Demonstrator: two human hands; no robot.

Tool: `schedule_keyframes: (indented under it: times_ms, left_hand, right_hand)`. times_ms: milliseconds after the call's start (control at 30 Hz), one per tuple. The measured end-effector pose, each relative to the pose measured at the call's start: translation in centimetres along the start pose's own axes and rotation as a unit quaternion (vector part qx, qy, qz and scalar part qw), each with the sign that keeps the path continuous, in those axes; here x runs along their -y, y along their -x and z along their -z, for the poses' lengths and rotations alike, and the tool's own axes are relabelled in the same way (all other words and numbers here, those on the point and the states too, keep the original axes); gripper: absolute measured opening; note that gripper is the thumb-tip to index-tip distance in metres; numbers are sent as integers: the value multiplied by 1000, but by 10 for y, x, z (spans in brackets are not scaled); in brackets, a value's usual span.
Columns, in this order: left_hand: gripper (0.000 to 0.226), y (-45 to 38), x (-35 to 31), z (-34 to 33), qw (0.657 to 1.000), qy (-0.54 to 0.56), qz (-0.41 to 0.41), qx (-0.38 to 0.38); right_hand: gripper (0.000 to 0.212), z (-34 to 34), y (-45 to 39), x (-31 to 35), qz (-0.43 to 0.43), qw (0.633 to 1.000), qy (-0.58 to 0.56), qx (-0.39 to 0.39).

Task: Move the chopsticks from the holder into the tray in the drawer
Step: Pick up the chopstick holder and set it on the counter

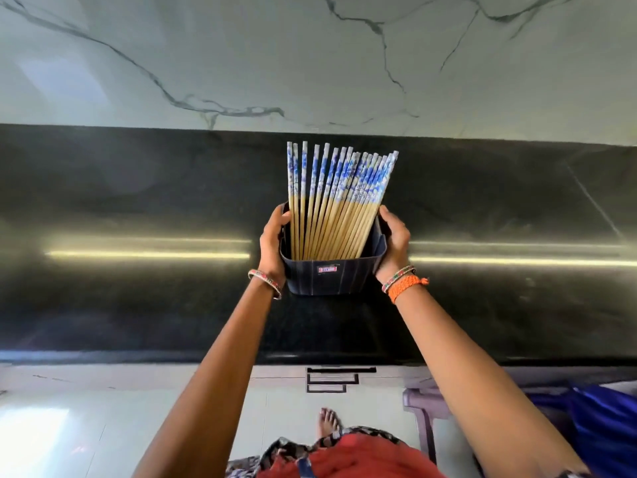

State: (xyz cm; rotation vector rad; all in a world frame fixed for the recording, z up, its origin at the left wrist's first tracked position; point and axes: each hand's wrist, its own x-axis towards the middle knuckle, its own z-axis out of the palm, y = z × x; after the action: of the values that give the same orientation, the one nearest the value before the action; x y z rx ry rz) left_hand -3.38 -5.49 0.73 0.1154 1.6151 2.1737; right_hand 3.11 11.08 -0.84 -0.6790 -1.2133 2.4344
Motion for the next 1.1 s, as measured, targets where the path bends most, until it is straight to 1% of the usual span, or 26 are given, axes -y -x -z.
schedule_keyframes:
  times_ms: [67, 133, 200, 267, 300, 333, 367, 400, 433, 467, 533, 633, 667, 733, 767, 833, 867, 933, 967, 1000, 1033, 1100]
  left_hand:
    - [37, -8, 7, -3, 1000, -16, -20, 1]
    - [28, -14, 13, -4, 1000, 3, -28, 1]
    - [23, -14, 17, -6, 999, 27, -23, -8]
    - [26, -14, 22, -4, 999, 40, 4, -27]
    - [33, -13, 24, -2, 998, 43, 20, -35]
    - [43, -12, 26, 0, 997, 43, 31, -47]
    - [54, -9, 27, 2, 996, 45, 40, -61]
    - [61, -8, 28, 5, 995, 51, 43, -77]
    - [61, -5, 29, 9, 993, 55, 43, -99]
    - [56, -2, 29, 13, 990, 57, 40, -119]
    - [44, 10, 30, 20, 988, 52, 32, -138]
    - [34, 33, 40, 34, 989, 40, 18, -143]
    - [32, 46, 43, 38, 990, 26, 14, -138]
    - [28, 75, 51, 43, 991, -60, -28, -114]
    - [26, 95, 57, 45, 986, -124, -60, -97]
    - [21, 139, 69, 46, 962, -242, -122, -46]
    - [20, 160, 77, 48, 945, -294, -142, -15]
    - [26, 190, 97, 52, 909, -389, -143, 52]
    - [27, 195, 110, 54, 885, -436, -139, 84]
    - [28, 192, 120, 55, 859, -483, -125, 116]
    - [30, 187, 130, 54, 828, -532, -103, 146]
    - [40, 166, 149, 49, 755, -621, -69, 200]
  right_hand:
    - [37, 5, -14, -2, -5, 1000, -6, 9]
    - [35, 9, -23, -5, -7, 1000, -3, 25]
    - [34, 9, -19, -5, -14, 1000, 23, 7]
    - [41, 8, -15, -7, 7, 999, 20, -27]
    - [41, 1, -7, -5, 20, 998, 19, -51]
    - [40, 0, -4, -7, 25, 998, 23, -56]
    - [41, 8, -10, -13, 18, 998, 13, -56]
    - [37, 10, -13, -13, 6, 998, -6, -62]
    - [28, 12, -14, -13, -1, 997, -26, -75]
    - [22, 16, -14, -13, 8, 994, -45, -99]
    - [17, 32, -6, -14, 37, 988, -44, -143]
    - [17, 52, 27, -12, 75, 988, -12, -133]
    - [18, 57, 42, -13, 82, 989, 18, -126]
    - [16, 67, 73, -20, 96, 983, 99, -118]
    - [19, 71, 93, -25, 118, 977, 147, -104]
    - [37, 75, 142, -35, 171, 944, 276, -55]
    - [38, 77, 166, -45, 206, 915, 347, -20]
    - [34, 86, 199, -70, 247, 831, 494, 64]
    - [34, 90, 206, -83, 241, 789, 557, 95]
    - [36, 92, 204, -94, 207, 756, 610, 118]
    - [39, 94, 196, -104, 168, 725, 655, 136]
    - [43, 95, 173, -122, 83, 647, 742, 154]
